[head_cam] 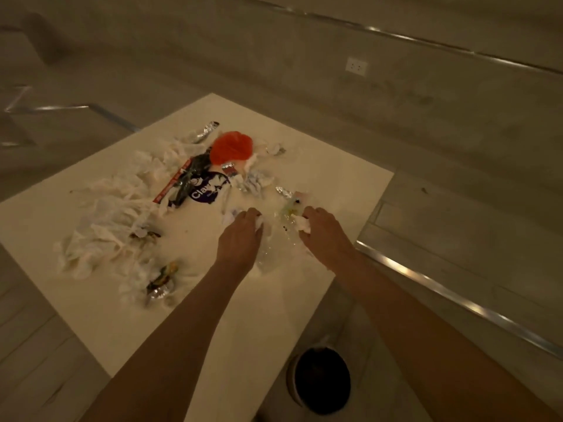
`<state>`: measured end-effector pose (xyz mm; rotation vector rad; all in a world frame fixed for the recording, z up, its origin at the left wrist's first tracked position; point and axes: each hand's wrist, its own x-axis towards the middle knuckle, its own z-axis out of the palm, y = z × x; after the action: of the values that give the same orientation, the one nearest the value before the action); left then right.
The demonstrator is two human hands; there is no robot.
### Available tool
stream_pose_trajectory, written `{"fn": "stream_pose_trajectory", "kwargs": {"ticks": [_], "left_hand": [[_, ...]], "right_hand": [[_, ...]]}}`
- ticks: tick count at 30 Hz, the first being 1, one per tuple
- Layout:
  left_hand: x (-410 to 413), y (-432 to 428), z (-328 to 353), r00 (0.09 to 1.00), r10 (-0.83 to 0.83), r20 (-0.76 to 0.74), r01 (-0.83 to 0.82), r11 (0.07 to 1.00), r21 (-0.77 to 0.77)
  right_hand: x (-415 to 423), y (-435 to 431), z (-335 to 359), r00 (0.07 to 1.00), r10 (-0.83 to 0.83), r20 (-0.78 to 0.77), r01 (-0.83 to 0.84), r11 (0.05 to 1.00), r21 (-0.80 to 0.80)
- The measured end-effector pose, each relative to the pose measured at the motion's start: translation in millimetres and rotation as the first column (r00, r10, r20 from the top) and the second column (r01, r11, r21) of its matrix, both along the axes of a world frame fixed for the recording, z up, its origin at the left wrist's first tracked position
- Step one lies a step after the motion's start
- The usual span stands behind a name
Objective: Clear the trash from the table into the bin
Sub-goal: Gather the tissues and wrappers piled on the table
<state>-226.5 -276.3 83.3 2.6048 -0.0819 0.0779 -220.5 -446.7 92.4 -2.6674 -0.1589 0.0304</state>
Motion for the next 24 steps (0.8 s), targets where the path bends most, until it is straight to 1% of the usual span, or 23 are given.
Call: {"fn": "stream_pose_trajectory", "kwargs": {"ticks": [7,13,16,19,22,24], "left_hand": [[-71,-86,-34,0.998,-0.034,-0.047,0.032,0.998,-0.045],[-133,-140,-66,0.992,-0.083,-0.091,0.075,0.993,-0.086],[-161,-161,-89,0.986,-0.116,-0.117,0.113,0.993,-0.031],[-179,-171,-121,0.977,-0.107,-0.186,0.1,0.994,-0.046],[-191,-175,-165,0.978,-0.092,-0.186,0.081,0.994,-0.069],[-198,-177,-202,0.974,-0.086,-0.21,0.066,0.993,-0.1]], "right_hand": [[-77,-76,-35,0.998,-0.006,-0.064,0.005,1.0,-0.006],[-137,-126,-66,0.995,-0.003,-0.101,0.002,1.0,-0.013],[-165,-145,-88,0.991,-0.011,-0.135,0.01,1.0,-0.009],[-183,-152,-117,0.985,-0.003,-0.174,0.007,1.0,0.019],[-193,-155,-162,0.977,-0.006,-0.214,0.002,1.0,-0.02],[-197,-154,-201,0.966,-0.019,-0.257,0.008,0.999,-0.044]]}}
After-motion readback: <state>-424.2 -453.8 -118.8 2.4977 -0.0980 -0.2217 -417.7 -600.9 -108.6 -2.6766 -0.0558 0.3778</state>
